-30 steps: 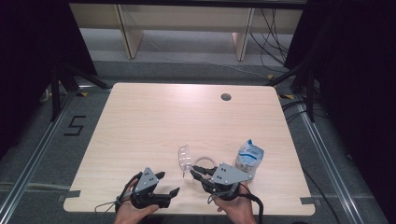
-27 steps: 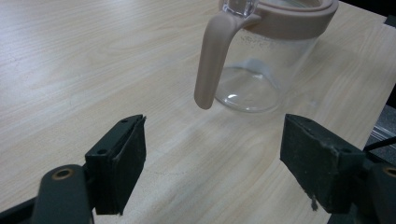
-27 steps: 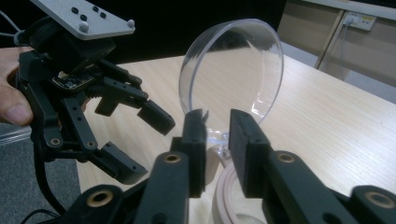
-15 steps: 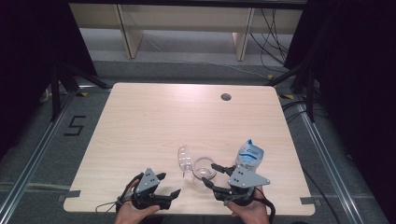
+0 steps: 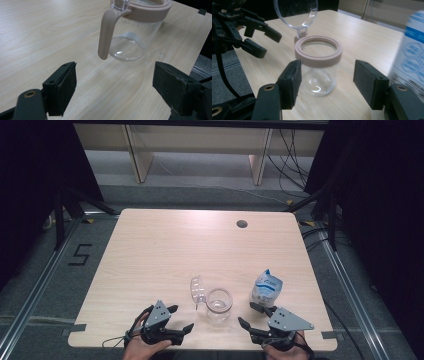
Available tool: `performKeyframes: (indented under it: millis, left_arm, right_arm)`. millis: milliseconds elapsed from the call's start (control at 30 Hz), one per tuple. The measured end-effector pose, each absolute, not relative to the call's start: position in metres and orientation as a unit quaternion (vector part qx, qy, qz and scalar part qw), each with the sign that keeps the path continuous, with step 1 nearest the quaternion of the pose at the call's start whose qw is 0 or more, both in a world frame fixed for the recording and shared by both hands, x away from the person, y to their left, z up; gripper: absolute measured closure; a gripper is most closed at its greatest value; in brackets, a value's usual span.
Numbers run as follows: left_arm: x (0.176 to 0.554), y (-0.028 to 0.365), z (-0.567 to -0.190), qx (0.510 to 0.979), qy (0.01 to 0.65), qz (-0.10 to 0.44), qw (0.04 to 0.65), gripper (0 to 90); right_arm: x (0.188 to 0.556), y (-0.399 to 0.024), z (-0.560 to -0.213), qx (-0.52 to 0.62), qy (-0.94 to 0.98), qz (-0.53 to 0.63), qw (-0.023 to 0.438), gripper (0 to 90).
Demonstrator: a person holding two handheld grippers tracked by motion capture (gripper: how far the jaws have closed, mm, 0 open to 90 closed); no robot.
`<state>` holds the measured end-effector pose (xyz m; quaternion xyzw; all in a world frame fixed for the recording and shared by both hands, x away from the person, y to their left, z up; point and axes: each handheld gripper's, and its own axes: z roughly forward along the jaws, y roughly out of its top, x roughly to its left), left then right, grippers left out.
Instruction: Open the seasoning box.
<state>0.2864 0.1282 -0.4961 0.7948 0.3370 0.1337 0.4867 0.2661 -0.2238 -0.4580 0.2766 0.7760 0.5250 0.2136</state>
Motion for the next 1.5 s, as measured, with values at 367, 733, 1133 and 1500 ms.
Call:
performKeyframes:
  millis: [367,733,1133,1500]
  left_arm:
    - [0.286,0.126,-0.496,0.797,0.334,0.131,0.486,19.1]
    - [0.286,0.125,-0.496,0.793,0.341,0.128,0.487,19.1]
    - [0.287,0.123,-0.496,0.793,0.340,0.126,0.490,19.2]
    - [0.287,0.123,-0.496,0.792,0.341,0.125,0.490,19.3]
  right_arm:
    - [0.257,-0.248,-0.460,0.306,0.769,0.514,0.224,39.2]
    - [0.253,-0.274,-0.465,0.357,0.756,0.499,0.230,33.0]
    - [0.266,-0.293,-0.474,0.384,0.740,0.492,0.250,23.2]
    - [0.273,-0.290,-0.478,0.390,0.743,0.490,0.237,20.4]
